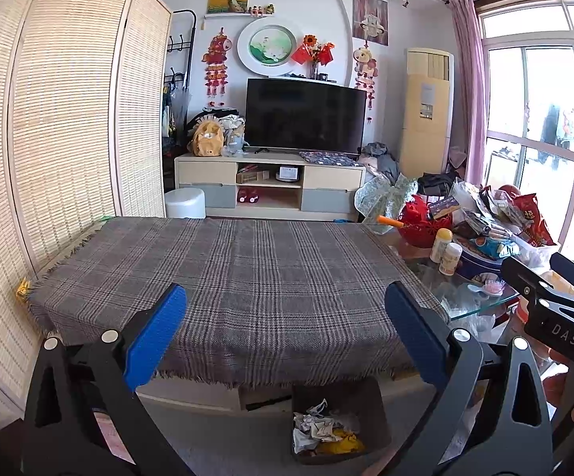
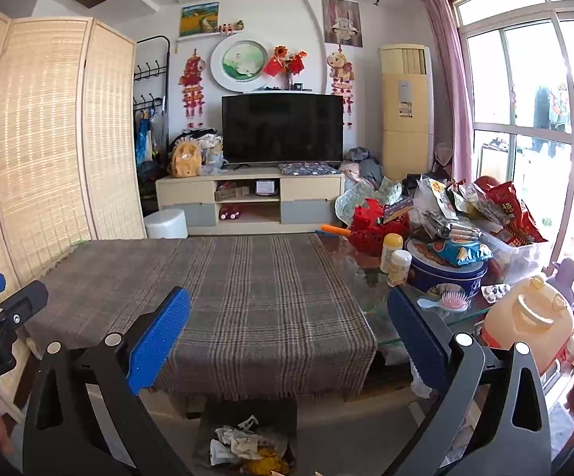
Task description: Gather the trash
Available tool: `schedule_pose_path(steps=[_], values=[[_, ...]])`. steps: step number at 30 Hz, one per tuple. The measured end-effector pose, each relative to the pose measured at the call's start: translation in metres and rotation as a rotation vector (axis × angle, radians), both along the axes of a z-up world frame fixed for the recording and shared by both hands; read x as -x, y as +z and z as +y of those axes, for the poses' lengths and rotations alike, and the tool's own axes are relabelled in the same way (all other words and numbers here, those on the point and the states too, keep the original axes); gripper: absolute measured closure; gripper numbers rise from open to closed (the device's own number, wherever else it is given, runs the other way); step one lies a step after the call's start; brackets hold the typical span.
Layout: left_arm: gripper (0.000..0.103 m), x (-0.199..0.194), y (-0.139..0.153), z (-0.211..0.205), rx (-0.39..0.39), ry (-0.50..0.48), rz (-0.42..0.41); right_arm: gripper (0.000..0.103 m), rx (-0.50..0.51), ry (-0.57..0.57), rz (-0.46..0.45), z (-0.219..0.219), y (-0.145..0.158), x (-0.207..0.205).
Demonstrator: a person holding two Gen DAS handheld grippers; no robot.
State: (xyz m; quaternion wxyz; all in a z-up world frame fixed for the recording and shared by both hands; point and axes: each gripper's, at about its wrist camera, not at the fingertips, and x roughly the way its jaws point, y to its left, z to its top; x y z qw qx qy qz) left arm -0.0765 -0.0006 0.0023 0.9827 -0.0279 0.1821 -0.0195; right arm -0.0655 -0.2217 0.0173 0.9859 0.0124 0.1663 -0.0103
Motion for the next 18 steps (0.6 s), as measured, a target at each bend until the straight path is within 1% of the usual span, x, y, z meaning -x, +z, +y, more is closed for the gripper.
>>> schedule_pose_path(steps=[18], values=[[0.008,0.0000,-0.0004,-0.0012,0.000,0.007,-0.003,0.003,-0.004,0.003,0.006,0.0007,0.0001,-0.0003]])
